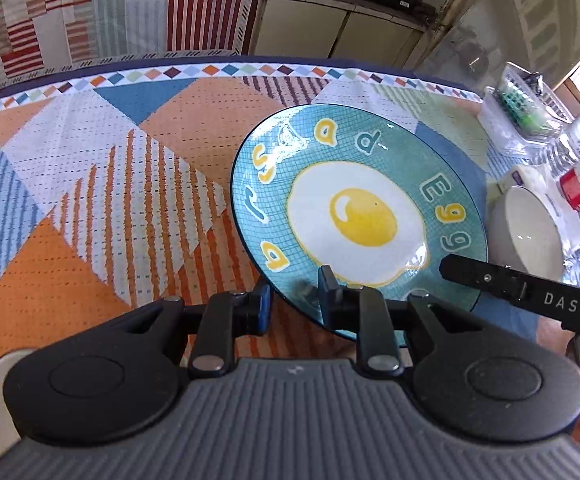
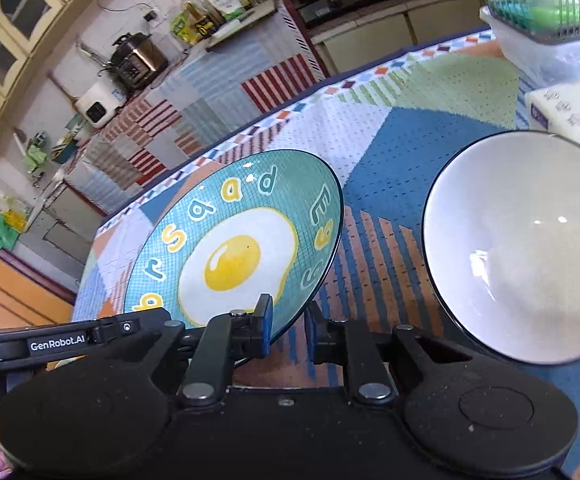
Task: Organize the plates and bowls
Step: 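Carry the egg plate and lower it onto the Lovely Bear plate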
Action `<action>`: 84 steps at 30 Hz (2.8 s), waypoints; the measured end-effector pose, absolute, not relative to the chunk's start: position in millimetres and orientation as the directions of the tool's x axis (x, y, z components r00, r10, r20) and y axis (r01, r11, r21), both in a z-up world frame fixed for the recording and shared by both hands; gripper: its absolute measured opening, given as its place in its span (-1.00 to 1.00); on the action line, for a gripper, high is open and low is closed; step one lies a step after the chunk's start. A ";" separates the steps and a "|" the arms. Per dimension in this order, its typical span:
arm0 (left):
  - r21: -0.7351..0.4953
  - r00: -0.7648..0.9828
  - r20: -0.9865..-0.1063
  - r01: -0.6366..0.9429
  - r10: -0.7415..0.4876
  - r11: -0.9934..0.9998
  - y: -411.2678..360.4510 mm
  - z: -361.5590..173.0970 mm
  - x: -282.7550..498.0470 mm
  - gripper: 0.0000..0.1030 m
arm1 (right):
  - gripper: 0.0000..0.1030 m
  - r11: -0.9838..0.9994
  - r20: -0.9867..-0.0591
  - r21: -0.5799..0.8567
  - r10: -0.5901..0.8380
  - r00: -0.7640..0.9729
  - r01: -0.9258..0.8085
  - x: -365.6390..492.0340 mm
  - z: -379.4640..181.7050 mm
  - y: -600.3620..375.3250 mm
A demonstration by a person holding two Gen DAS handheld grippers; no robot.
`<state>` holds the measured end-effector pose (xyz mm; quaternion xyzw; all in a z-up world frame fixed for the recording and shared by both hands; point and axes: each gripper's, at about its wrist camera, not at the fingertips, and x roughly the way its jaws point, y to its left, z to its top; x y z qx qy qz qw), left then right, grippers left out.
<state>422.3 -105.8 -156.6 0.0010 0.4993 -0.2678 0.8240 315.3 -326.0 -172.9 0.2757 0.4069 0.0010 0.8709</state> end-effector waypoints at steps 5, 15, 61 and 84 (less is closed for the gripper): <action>-0.279 0.357 -0.807 0.471 -0.470 0.837 -95.7 -119.6 388.5 -0.58 | -0.60 0.855 -0.683 0.483 0.233 0.693 0.188 286.9 -144.1 -322.3; -0.256 0.400 -0.773 0.513 -0.492 0.819 -72.8 -54.2 312.3 -0.58 | -0.59 0.861 -0.605 0.496 0.247 0.757 0.116 215.6 -91.7 -308.1; -0.322 0.199 -0.866 0.479 -0.458 0.817 -56.0 -132.1 233.3 -0.55 | -0.54 0.863 -0.738 0.486 0.320 0.594 0.139 139.9 -155.0 -290.5; -0.357 0.130 -0.891 0.394 -0.435 0.847 -64.4 -155.4 250.4 -0.43 | -0.38 0.984 -0.868 0.159 0.103 0.485 0.077 172.0 -145.1 -254.8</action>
